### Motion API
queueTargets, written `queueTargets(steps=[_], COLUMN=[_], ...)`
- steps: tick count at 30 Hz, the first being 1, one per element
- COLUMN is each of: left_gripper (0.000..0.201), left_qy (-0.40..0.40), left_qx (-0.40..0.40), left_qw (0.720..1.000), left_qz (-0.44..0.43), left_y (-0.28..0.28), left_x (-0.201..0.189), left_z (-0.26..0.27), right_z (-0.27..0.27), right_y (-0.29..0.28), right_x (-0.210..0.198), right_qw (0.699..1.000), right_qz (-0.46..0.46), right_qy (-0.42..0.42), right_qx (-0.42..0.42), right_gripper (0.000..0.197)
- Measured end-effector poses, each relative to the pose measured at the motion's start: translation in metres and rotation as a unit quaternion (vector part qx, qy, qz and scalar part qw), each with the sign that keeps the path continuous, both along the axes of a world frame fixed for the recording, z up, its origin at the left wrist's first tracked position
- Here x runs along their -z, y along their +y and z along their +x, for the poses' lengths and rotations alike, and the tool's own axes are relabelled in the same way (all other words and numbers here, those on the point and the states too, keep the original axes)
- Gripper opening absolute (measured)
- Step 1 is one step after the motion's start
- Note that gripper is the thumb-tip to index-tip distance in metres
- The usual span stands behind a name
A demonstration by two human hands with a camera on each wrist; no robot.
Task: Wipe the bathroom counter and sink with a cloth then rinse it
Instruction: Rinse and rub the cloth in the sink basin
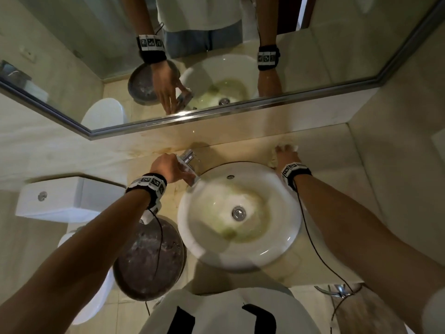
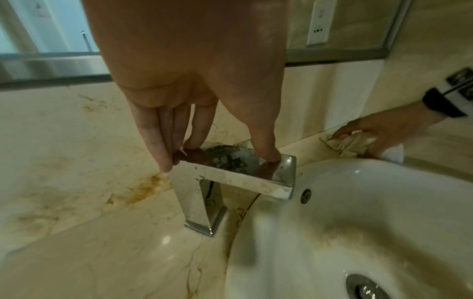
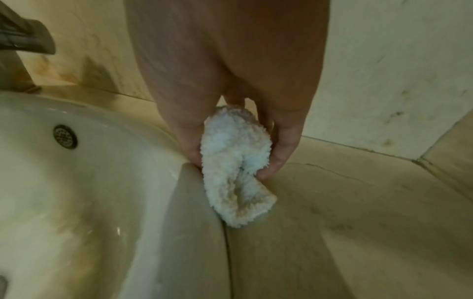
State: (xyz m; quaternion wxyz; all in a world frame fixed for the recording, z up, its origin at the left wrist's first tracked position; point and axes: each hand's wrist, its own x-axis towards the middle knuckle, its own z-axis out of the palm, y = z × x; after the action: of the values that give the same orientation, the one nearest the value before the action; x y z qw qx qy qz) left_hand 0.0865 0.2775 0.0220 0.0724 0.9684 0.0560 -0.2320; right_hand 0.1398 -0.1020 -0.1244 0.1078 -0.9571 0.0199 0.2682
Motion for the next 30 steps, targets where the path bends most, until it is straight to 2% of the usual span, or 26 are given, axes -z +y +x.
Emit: queueTargets(steps=[1, 3, 5, 8, 12, 15, 18, 22, 25, 26, 28, 30], left_gripper=[0.042, 0.076, 0.089, 0.086, 0.084, 0.085, 0.063, 0.035, 0.038, 0.038, 0.037, 0.046], left_qy=[0.019, 0.034, 0.047, 0.048, 0.045, 0.025, 0.013, 0.013, 0.007, -0.008, -0.028, -0.019], left_qx=[-0.001, 0.002, 0.026, 0.058, 0.065, 0.06, 0.046, 0.046, 0.032, 0.026, 0.015, -0.023], left_qw=[1.0, 0.998, 0.996, 0.991, 0.991, 0.994, 0.997, 0.998, 0.999, 0.999, 0.996, 0.998], left_qz=[0.018, 0.05, 0.075, 0.108, 0.111, 0.092, 0.067, 0.037, -0.016, -0.046, -0.082, -0.063], left_y=[0.0, 0.005, 0.005, -0.004, -0.002, 0.006, 0.016, 0.032, 0.045, 0.05, 0.055, 0.061], left_x=[-0.001, 0.006, 0.009, -0.004, -0.006, -0.001, 0.0, 0.004, 0.006, 0.008, 0.015, 0.03], left_z=[0.003, 0.011, 0.015, 0.016, 0.02, 0.021, 0.019, 0.016, 0.005, -0.003, -0.025, -0.054], right_z=[-0.003, -0.007, -0.013, -0.024, -0.042, -0.048, -0.042, -0.037, -0.045, -0.049, -0.056, -0.061], right_y=[0.0, -0.005, -0.015, -0.036, -0.072, -0.094, -0.096, -0.044, 0.021, 0.044, 0.088, 0.128], right_x=[-0.006, -0.012, -0.016, -0.016, -0.012, -0.009, -0.014, -0.042, -0.056, -0.054, -0.049, -0.041], right_qw=[1.0, 0.999, 0.999, 0.998, 0.986, 0.978, 0.981, 0.971, 0.971, 0.968, 0.964, 0.968], right_qz=[0.013, 0.038, 0.041, 0.032, 0.0, 0.033, 0.092, 0.183, 0.221, 0.231, 0.253, 0.238], right_qy=[0.001, 0.009, 0.006, -0.057, -0.119, -0.075, -0.029, -0.048, -0.092, -0.096, -0.075, -0.058], right_qx=[-0.012, -0.024, -0.025, -0.001, 0.114, 0.192, 0.171, 0.143, 0.019, -0.016, -0.037, -0.062], right_gripper=[0.06, 0.058, 0.06, 0.061, 0.057, 0.058, 0.056, 0.043, 0.029, 0.03, 0.046, 0.056])
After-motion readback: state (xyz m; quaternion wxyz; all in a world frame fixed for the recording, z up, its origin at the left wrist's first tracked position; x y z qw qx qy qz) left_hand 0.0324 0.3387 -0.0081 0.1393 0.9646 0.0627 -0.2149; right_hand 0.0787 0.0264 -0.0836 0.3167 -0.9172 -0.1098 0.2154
